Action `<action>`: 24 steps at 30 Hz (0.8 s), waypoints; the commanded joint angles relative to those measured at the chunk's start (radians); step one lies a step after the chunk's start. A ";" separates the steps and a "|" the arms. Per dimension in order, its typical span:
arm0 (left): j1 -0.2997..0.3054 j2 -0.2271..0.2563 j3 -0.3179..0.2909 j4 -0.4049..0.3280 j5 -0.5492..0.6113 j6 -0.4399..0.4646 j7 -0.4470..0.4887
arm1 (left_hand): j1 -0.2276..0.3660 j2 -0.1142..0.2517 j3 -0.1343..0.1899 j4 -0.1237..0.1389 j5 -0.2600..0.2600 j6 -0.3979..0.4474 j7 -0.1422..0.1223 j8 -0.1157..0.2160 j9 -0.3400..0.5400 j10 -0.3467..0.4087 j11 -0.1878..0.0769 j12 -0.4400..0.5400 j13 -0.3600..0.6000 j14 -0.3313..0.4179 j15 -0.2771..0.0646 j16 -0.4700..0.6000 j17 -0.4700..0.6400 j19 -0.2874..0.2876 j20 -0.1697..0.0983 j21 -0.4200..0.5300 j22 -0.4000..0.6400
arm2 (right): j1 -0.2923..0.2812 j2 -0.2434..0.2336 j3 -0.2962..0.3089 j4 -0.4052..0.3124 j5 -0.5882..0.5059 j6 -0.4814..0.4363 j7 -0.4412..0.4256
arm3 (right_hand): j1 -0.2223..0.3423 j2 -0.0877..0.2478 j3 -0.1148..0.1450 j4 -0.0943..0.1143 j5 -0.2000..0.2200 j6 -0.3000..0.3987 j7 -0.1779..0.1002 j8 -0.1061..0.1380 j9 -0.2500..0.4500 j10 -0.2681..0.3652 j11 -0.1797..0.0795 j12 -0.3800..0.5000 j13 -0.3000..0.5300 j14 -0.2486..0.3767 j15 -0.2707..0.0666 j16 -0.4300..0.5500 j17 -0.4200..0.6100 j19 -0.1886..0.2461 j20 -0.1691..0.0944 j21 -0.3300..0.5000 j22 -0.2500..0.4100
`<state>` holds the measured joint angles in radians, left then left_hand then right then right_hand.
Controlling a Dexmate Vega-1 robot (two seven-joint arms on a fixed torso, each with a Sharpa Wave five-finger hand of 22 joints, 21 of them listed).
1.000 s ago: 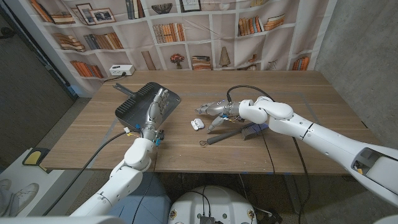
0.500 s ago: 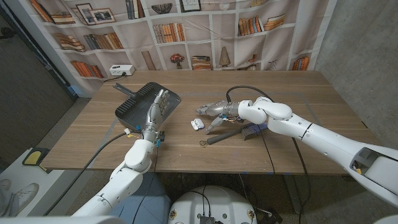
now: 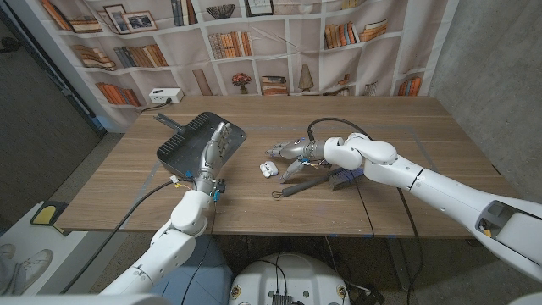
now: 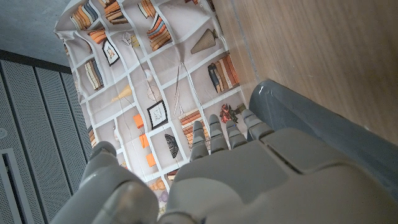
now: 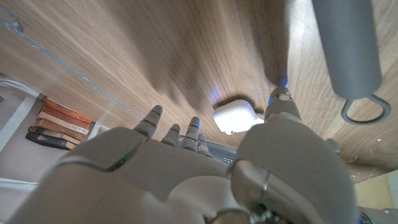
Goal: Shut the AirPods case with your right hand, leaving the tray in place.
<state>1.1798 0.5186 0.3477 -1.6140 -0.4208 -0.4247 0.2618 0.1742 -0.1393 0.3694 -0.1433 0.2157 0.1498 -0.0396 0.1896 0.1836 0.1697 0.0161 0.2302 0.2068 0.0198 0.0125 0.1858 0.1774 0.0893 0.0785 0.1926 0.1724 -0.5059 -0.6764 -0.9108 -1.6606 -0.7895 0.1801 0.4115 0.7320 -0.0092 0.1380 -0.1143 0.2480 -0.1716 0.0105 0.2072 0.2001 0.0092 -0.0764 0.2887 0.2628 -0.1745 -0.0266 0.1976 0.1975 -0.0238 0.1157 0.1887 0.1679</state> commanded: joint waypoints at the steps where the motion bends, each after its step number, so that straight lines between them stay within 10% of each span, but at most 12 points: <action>1: 0.000 -0.012 0.004 0.021 0.000 -0.018 0.000 | 0.011 0.000 -0.003 -0.002 0.003 -0.001 -0.004 0.002 0.002 0.004 -0.005 0.006 0.004 0.003 -0.002 0.002 0.003 -0.005 -0.001 -0.003 0.002 | -0.004 0.002 -0.003 0.014 0.005 0.009 -0.018 | 0.012 0.009 0.005 -0.006 0.007 -0.248 -0.004 0.007 0.003 0.011 -0.012 0.009 0.004 -0.055 -0.019 0.006 0.003 0.001 -0.010 -0.001 0.000; 24: 0.010 -0.021 0.004 0.035 -0.023 -0.037 -0.016 | 0.017 0.004 -0.007 0.001 0.005 -0.002 -0.002 0.003 0.002 0.012 -0.004 0.009 0.004 0.008 0.000 0.003 0.003 -0.003 -0.007 -0.002 0.002 | -0.028 0.010 0.002 0.045 0.019 0.026 -0.112 | 0.065 0.013 0.016 -0.030 0.016 -0.197 -0.011 0.024 0.001 0.081 -0.014 0.043 0.008 0.000 -0.034 0.016 0.000 0.048 -0.017 0.009 0.000</action>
<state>1.1873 0.5012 0.3506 -1.5895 -0.4337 -0.4540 0.2555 0.1780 -0.1353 0.3654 -0.1450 0.2157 0.1498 -0.0395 0.1896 0.1836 0.1753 0.0105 0.2302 0.2068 0.0197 0.0125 0.1858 0.1768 0.0838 0.0730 0.1926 0.1725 -0.5215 -0.6707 -0.9127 -1.6320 -0.7779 0.2004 0.3438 0.7861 0.0046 0.1506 -0.1381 0.2591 -0.1722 0.0099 0.2227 0.2003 0.0800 -0.0899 0.3235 0.2679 -0.1745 -0.0265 0.2044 0.1952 0.0156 0.0984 0.1926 0.1679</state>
